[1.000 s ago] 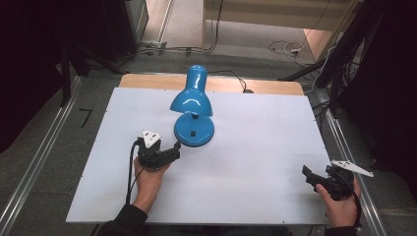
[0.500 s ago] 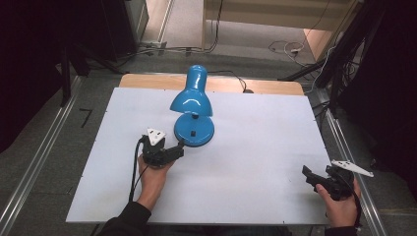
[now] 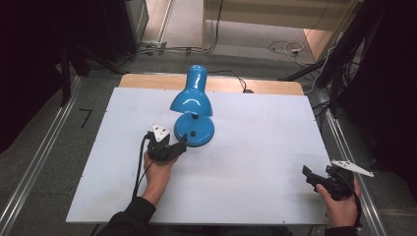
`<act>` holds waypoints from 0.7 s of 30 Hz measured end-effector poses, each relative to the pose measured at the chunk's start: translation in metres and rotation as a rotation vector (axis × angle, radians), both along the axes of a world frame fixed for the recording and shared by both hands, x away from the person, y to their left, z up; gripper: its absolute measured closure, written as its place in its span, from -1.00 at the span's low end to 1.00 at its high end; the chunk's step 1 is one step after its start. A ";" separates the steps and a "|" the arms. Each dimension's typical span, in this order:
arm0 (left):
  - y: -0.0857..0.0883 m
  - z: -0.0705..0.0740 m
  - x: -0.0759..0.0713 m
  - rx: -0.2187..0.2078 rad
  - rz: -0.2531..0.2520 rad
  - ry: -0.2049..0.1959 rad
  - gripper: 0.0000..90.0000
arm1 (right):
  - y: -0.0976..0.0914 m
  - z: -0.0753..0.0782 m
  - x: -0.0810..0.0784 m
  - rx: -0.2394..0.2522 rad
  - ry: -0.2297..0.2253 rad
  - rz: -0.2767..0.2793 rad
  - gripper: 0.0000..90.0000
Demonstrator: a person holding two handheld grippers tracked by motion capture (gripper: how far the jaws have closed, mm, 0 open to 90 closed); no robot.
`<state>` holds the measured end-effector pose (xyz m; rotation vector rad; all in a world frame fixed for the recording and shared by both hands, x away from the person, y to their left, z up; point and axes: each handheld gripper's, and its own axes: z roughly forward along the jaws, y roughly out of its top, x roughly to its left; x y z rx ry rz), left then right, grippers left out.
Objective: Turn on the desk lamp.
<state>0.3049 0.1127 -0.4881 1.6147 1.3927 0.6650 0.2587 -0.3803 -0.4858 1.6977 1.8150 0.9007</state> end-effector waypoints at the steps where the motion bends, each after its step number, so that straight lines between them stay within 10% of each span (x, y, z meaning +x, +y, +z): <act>1: 0.000 0.000 0.000 0.000 0.000 0.000 -0.16 | 0.000 0.000 0.000 0.000 0.000 0.000 -0.76; 21: -0.015 -0.005 0.019 0.009 -0.064 -0.006 0.84 | 0.000 -0.001 0.001 0.006 0.011 0.000 -0.76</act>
